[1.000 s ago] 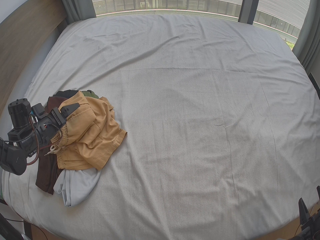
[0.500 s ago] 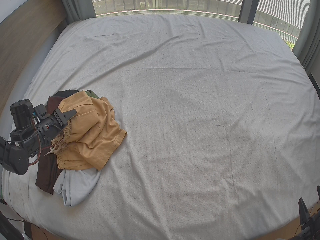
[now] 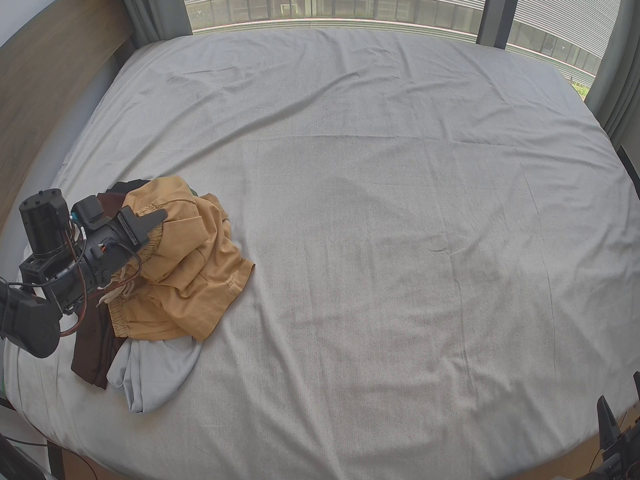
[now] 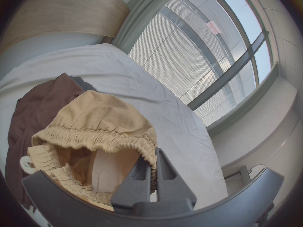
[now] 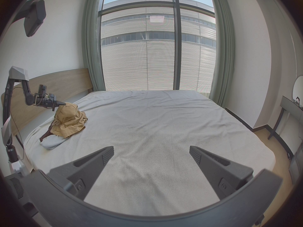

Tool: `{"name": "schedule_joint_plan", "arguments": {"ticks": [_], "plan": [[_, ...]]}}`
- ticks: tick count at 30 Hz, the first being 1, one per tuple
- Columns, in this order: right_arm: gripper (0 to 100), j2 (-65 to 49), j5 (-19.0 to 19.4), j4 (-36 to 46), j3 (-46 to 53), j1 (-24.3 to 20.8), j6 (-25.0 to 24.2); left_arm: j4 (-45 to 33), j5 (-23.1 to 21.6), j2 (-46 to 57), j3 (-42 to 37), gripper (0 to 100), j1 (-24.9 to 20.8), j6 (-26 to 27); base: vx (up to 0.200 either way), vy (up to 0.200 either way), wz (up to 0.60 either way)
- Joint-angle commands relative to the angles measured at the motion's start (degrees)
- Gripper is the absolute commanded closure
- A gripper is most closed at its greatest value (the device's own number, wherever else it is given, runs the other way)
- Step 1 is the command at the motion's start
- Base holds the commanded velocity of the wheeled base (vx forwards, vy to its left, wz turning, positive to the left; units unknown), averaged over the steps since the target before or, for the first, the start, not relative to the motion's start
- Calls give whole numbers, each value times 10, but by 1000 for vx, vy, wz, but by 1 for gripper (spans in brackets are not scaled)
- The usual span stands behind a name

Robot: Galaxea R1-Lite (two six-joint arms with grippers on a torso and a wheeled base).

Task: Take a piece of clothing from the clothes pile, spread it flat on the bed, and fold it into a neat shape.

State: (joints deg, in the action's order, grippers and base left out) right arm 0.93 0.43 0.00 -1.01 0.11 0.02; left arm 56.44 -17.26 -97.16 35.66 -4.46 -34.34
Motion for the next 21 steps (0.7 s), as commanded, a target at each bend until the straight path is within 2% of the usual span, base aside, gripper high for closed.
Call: {"name": "schedule_joint_plan", "arguments": {"ticks": [1, 8, 21], "plan": [[0, -9, 0, 0, 10, 0, 2, 2, -1, 60, -3, 100, -51, 0, 0, 0, 0], [0, -9, -1, 0, 10, 0, 2, 0, 1, 104, 4, 100, -118, 2, 0, 0, 0], [0, -9, -1, 0, 10, 0, 2, 2, 1, 122, 2, 100, -148, 3, 0, 0, 0]]}}
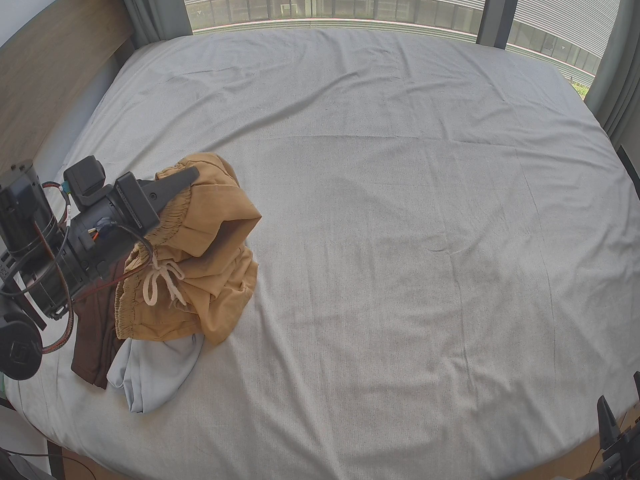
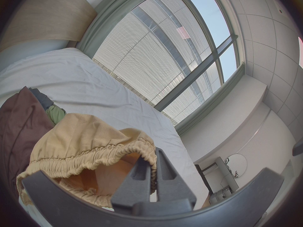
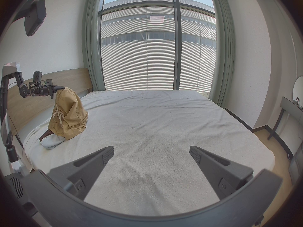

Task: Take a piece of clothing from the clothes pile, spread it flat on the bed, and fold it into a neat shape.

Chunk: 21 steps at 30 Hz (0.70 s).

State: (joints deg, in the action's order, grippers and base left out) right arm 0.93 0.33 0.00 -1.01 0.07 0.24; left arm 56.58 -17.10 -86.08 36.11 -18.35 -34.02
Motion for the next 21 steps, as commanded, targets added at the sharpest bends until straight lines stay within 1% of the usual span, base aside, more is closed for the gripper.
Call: {"name": "schedule_joint_plan", "arguments": {"ticks": [1, 11, 14, 16, 21], "plan": [[0, -9, 0, 0, 10, 0, 0, 0, -1, 11, -2, 100, -9, 0, 0, 0, 0], [0, -9, 0, 0, 10, 0, 0, 4, -1, 12, -10, 100, -10, 2, 0, 0, 0], [0, -9, 0, 0, 10, 0, 0, 14, 0, 14, -3, 100, -27, 3, 0, 0, 0], [0, -9, 0, 0, 10, 0, 0, 35, 0, 22, -2, 100, -45, 0, 0, 0, 0], [0, -9, 0, 0, 10, 0, 0, 53, -4, 28, 7, 100, -64, 0, 0, 0, 0]]}}
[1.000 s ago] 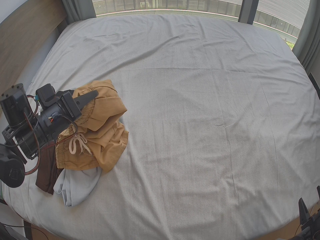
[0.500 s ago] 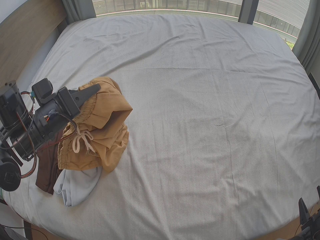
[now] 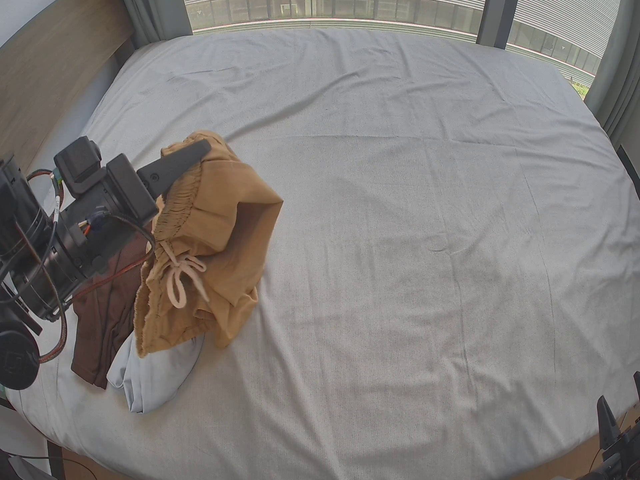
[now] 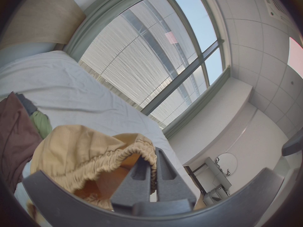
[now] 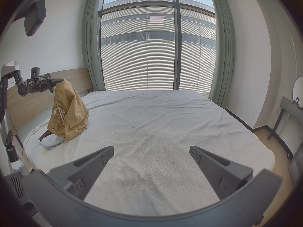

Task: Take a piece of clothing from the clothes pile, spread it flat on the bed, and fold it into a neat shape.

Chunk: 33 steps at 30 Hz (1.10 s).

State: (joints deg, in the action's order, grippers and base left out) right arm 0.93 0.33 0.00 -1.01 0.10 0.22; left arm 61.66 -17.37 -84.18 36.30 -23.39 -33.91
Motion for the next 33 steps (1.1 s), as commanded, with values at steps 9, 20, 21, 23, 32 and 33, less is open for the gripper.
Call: {"name": "schedule_joint_plan", "arguments": {"ticks": [9, 20, 21, 23, 32, 33], "plan": [[0, -9, 0, 0, 10, 0, 0, 2, 0, 15, 3, 100, -35, -1, 0, 0, 0], [0, -9, 0, 0, 10, 0, 0, -2, -28, 37, 3, 100, -46, 1, 0, 0, 0], [0, -9, 0, 0, 10, 0, 0, -2, -33, 38, 2, 100, -46, 1, 0, 0, 0], [0, -9, 0, 0, 10, 0, 0, -3, -35, 38, 1, 100, -46, 1, 0, 0, 0], [0, -9, 0, 0, 10, 0, 0, -2, -33, 23, 20, 100, -45, 2, 0, 0, 0], [0, -9, 0, 0, 10, 0, 0, -2, -32, 22, 21, 100, -46, 2, 0, 0, 0]]}}
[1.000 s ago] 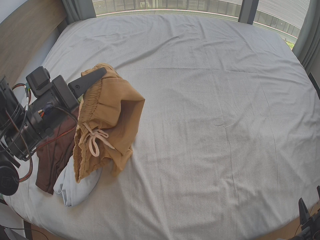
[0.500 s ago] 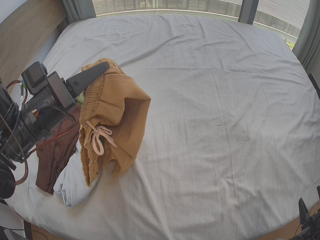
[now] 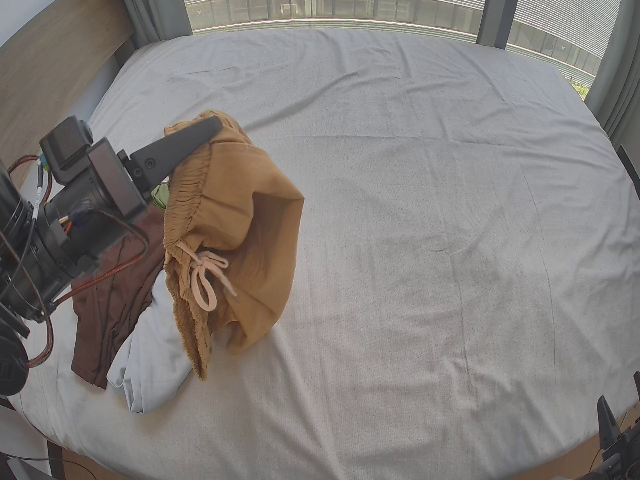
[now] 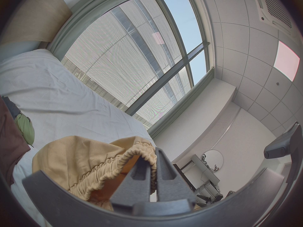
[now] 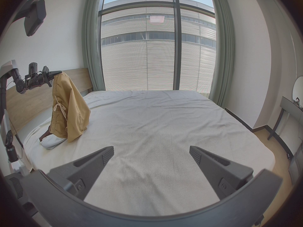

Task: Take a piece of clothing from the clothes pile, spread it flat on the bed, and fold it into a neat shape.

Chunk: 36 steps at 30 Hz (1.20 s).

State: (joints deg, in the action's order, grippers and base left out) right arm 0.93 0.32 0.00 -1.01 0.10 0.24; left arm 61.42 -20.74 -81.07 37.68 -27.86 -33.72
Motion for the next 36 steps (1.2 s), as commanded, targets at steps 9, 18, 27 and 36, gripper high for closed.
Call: {"name": "schedule_joint_plan", "arguments": {"ticks": [9, 18, 27, 36], "plan": [[0, -9, 0, 0, 10, 0, 0, 2, 31, -40, 52, 100, -43, -1, 0, 0, 0], [0, -9, 0, 0, 10, 0, 0, -1, 69, -140, 165, 100, -75, 45, 0, 0, 0], [0, -9, 0, 0, 10, 0, 0, 0, 88, -182, 228, 100, -121, 54, 0, 0, 0], [0, -9, 0, 0, 10, 1, 0, -5, 85, -197, 286, 100, -126, 49, 0, 0, 0]]}}
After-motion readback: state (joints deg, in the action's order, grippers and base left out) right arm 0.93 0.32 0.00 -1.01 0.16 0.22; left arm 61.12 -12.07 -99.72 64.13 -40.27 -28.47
